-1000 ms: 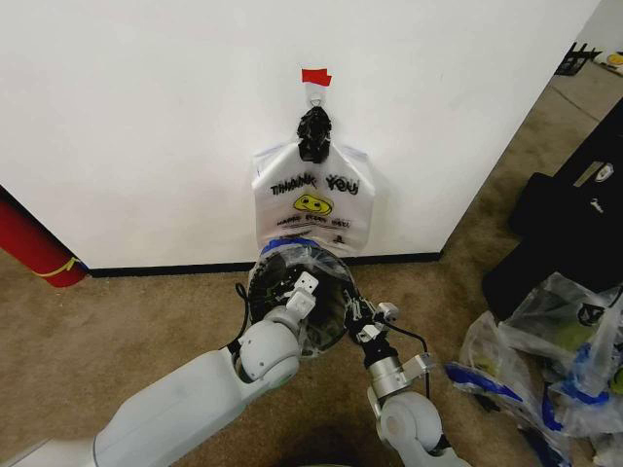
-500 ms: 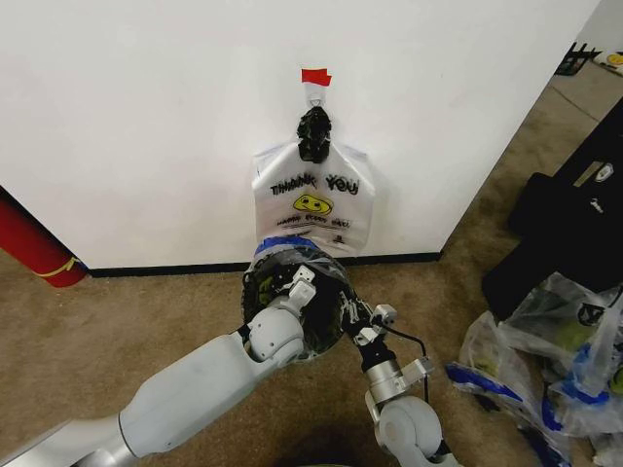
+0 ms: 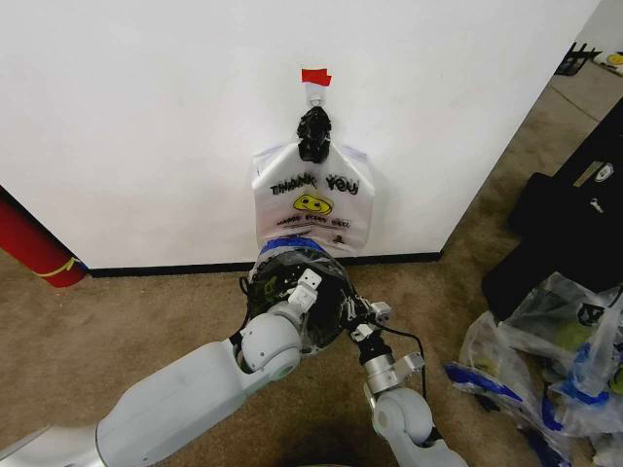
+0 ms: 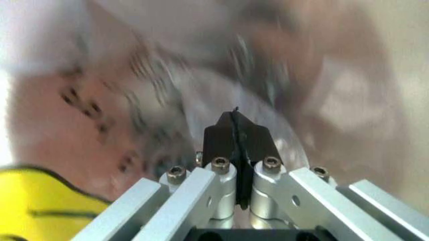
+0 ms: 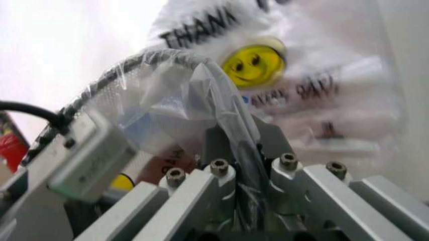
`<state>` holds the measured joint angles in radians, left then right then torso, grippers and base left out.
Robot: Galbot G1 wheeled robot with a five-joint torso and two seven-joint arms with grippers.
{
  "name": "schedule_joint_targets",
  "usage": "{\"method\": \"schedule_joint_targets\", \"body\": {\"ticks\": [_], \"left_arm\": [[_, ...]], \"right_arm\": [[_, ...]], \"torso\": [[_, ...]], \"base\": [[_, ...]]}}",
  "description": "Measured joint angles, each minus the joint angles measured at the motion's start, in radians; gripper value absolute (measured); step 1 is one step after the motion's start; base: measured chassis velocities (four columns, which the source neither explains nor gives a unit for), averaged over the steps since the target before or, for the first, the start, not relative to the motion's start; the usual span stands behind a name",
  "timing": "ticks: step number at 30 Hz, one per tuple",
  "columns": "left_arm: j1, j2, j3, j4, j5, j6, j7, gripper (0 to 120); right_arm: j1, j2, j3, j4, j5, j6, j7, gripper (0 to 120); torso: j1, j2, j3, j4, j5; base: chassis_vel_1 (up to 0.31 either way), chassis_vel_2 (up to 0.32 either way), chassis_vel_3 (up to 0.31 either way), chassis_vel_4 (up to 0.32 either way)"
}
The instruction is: Pick up the garbage bag from the wall and place it over the trash bin.
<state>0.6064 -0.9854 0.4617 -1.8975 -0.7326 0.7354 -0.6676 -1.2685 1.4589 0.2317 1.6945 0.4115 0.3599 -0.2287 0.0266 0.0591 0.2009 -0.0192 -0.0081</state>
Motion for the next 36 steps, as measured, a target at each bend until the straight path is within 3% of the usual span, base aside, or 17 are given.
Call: {"method": "schedule_joint_targets", "body": {"ticks": [13, 28, 36], "left_arm": [[0.032, 0.01, 0.003, 0.018, -0.001, 0.0, 0.009, 0], [-0.027, -0.037, 0.002, 0.152, 0.087, 0.0, 0.061, 0], [-0.05, -0.033, -0.014, 0.136, 0.117, 0.0, 0.09, 0]], "right_arm": [[-0.01, -0.009, 0.043, -0.017, -0.14, 0.122, -0.084, 0], [-0.065, -0.014, 0.025, 0.042, -0.085, 0.138, -0.155, 0], [-0.067, -0.003, 0.016, 0.026, -0.071, 0.155, -0.169, 0]], "torso": [[0.0, 0.0, 0.0, -0.0002, 0.0001], [0.0, 0.0, 0.0, -0.0001, 0.0001], [0.0, 0.0, 0.0, -0.0002, 0.0]], "base": [[0.0, 0.0, 0.0, 0.0], [0.0, 0.0, 0.0, 0.0], [0.0, 0.0, 0.0, 0.0]]}}
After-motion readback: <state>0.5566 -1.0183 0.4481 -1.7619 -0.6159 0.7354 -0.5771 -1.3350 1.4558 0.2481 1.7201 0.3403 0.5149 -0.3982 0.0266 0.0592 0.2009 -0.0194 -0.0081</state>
